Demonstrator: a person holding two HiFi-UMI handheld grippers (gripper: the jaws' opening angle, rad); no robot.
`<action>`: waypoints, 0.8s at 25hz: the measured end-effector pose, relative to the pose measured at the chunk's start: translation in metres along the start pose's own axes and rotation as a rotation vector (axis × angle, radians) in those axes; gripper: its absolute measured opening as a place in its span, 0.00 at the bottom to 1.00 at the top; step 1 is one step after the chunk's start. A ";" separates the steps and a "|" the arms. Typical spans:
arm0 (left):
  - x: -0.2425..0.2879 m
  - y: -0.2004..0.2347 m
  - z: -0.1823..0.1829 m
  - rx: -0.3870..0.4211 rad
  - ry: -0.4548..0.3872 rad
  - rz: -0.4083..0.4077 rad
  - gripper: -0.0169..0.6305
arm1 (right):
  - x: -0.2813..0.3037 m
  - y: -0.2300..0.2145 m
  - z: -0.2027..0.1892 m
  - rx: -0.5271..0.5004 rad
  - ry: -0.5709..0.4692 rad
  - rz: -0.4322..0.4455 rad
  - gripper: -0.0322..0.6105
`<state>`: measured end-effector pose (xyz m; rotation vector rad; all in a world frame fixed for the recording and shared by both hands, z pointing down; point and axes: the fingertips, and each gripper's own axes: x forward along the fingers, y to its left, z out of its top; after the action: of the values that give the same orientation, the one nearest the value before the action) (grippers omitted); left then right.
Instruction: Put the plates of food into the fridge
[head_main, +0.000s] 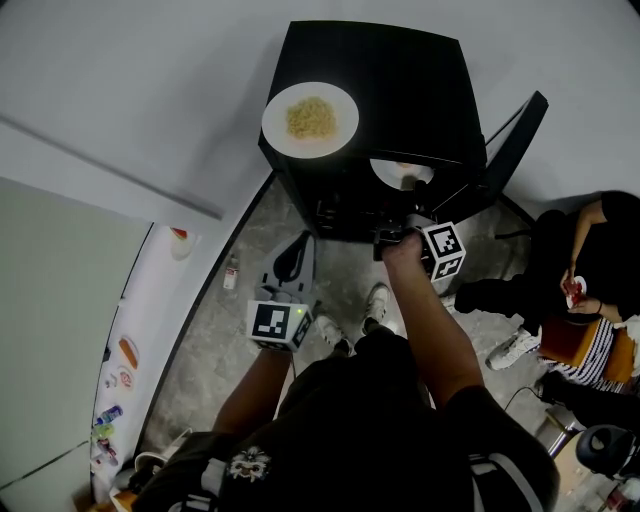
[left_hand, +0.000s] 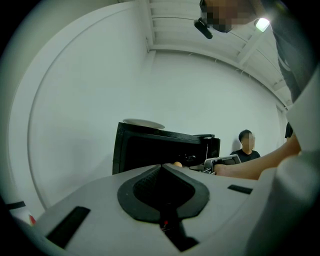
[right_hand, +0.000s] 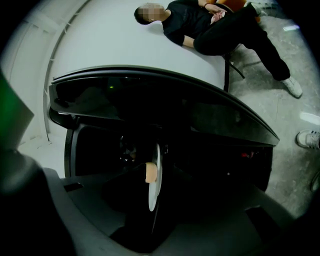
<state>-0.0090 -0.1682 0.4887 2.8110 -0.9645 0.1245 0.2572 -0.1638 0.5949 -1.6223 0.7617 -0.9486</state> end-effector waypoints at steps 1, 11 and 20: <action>-0.001 0.000 0.000 0.000 0.000 0.001 0.06 | -0.003 0.002 0.001 -0.016 -0.001 0.006 0.31; -0.002 -0.010 0.002 0.003 -0.004 -0.024 0.06 | -0.065 0.060 -0.006 -0.343 0.089 0.218 0.31; -0.008 -0.018 0.016 0.010 -0.043 -0.046 0.06 | -0.119 0.139 -0.024 -0.739 0.105 0.495 0.30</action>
<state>-0.0042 -0.1526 0.4693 2.8538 -0.9100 0.0640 0.1774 -0.1066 0.4387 -1.8586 1.6321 -0.4012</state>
